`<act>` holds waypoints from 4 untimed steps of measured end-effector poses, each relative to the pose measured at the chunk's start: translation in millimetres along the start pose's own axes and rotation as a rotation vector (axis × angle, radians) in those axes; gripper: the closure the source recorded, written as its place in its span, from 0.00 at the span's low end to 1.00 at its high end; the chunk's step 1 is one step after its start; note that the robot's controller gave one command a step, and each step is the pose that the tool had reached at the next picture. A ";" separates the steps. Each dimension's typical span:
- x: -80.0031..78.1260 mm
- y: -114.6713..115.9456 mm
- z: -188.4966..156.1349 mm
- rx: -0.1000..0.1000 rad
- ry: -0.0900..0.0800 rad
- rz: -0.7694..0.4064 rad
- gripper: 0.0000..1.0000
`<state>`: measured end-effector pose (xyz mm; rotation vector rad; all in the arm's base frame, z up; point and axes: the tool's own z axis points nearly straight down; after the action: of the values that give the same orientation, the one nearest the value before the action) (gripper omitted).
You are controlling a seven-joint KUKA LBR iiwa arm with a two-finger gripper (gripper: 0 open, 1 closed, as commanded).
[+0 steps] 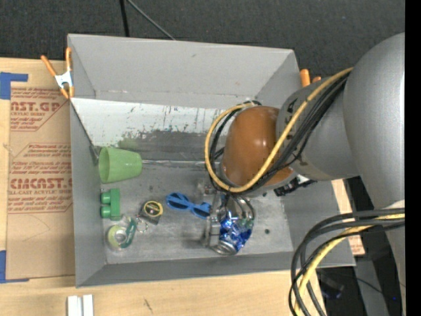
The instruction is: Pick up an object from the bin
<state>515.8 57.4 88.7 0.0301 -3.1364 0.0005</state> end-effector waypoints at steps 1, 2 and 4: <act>-1.1 1.3 -3.3 -0.002 -0.005 -0.002 1.00; -1.1 1.2 -3.3 -0.002 -0.005 -0.001 0.00; -1.1 1.2 -3.3 -0.002 -0.005 -0.001 0.00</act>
Offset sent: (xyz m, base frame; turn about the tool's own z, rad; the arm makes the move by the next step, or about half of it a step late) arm 0.0000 0.0000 0.0000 0.0000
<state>516.9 58.6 91.9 0.0318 -3.1411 -0.0032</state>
